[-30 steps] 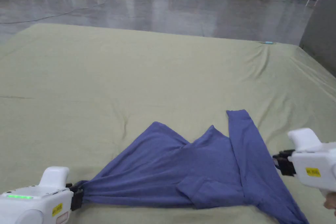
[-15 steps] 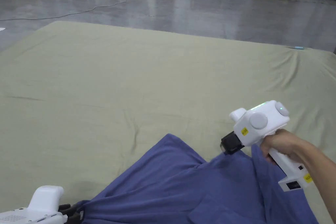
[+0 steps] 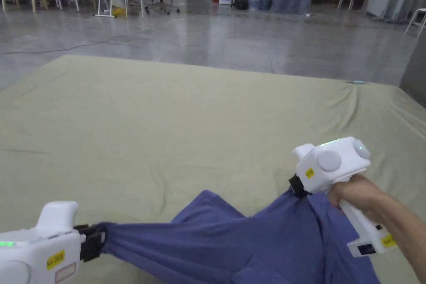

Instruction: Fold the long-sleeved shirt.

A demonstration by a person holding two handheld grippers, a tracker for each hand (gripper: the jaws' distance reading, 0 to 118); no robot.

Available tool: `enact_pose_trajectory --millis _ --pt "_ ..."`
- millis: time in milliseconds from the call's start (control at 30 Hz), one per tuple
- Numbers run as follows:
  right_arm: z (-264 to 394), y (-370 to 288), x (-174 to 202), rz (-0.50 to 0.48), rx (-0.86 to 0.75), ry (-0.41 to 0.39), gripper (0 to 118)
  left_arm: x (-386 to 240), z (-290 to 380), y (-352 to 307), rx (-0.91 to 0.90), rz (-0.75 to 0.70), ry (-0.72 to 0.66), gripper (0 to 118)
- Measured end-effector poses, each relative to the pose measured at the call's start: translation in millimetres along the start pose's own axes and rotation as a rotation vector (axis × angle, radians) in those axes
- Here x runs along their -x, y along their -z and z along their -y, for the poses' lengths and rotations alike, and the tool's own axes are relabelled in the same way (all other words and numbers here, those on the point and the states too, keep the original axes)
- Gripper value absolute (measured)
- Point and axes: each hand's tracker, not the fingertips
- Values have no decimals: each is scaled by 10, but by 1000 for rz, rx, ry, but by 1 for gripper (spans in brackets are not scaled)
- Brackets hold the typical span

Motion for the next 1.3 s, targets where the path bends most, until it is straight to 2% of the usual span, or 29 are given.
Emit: enact_pose_trajectory --millis 100,167,267,367,467,533,633,733,933,1033,1167,1300 --pt "-157 -842 -285 62 -135 1 2 -165 -686 -67 -109 3 77 0" --pt "-277 -1454 -439 117 -225 34 2 -321 -1191 -111 -186 10 131 0" --pt "-512 -2189 -700 162 -372 98 2 -647 -1945 -280 -279 39 137 0" --pt "-852 -2852 -871 251 -481 135 2 -915 -2723 -434 -365 21 162 0" --pt "-1195 -3365 -1004 316 -617 194 2 -1190 -3447 -615 -449 22 229 0" --pt "-1403 -3616 -1049 353 -647 235 2 -1364 -3799 -706 -472 -5 254 0" --pt "-1668 -3882 -1106 403 -719 236 2 -1558 -4169 -783 -491 -35 282 0" --pt "-1804 -4043 -1152 430 -780 279 2 -1637 -4402 -810 -504 -28 248 0" --pt "-1848 -4118 -1276 412 -790 296 2 -1719 -4564 -816 -514 -25 222 0" --pt "-1800 -3971 -1292 439 -784 287 2 -1698 -4520 -752 -506 -18 226 0" --pt "-1681 -3704 -1331 396 -766 340 2 -1678 -4348 -577 -474 -27 246 0" --pt "-1469 -3276 -1325 374 -714 327 2 -1560 -4073 -315 -431 -21 242 0"
